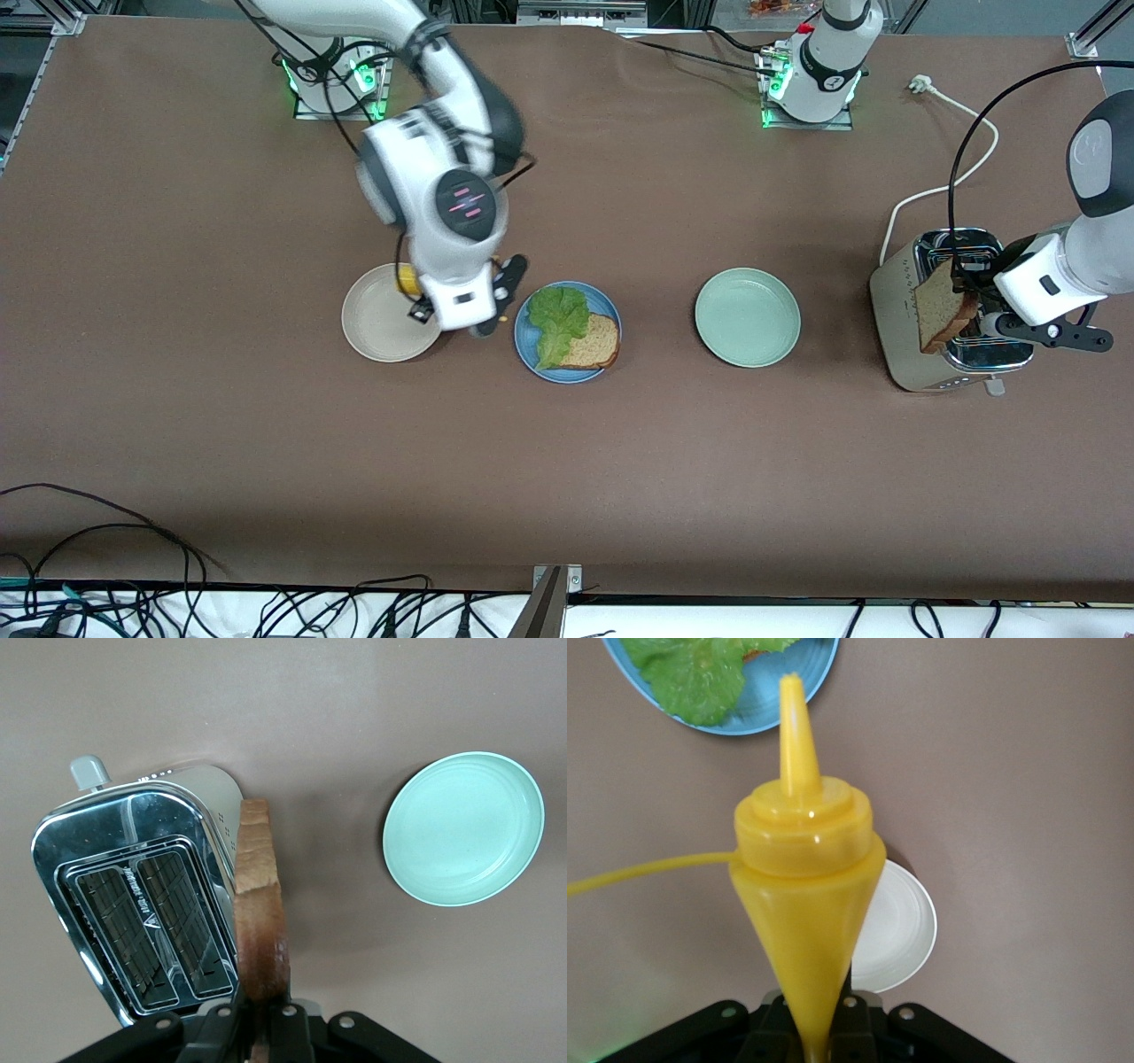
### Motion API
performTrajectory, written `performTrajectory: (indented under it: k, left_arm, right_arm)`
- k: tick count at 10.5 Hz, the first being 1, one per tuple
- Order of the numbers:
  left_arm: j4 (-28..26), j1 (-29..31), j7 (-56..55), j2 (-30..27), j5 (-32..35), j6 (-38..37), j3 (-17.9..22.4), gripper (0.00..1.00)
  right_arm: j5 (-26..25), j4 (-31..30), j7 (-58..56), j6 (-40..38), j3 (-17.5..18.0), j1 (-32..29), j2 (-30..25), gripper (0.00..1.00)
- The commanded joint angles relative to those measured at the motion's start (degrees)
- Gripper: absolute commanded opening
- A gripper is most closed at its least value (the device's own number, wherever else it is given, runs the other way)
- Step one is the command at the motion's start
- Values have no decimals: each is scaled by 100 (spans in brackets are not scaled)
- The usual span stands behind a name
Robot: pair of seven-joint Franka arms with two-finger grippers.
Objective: Make sandwich in blue plate with both arms
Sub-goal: 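Carry the mustard back while the left gripper carries bread toward the plate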
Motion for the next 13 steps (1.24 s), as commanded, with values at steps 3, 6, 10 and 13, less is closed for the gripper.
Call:
performTrajectory:
  k: [3,6,10,13]
  left_arm:
    - [-18,-129,-233,68,-625,-47,-60,0]
    - [-1,-191,-471,147,-968,-3,-296,0]
    - [-9,-410,-1077,244,-1645,435,-569,0]
    - [-9,-664,-1473,524,-2417,979,-701,0]
  right_arm:
    - [1911,-45,-2491,11,121,-1604,-153,6]
    - [2483,-89,-4117,-155,139,-2325,-127,4]
    - [3249,-133,-6316,-814,139,-3336,127,4]
    - [3258,-229,-7740,-1245,147,-3820,277,4]
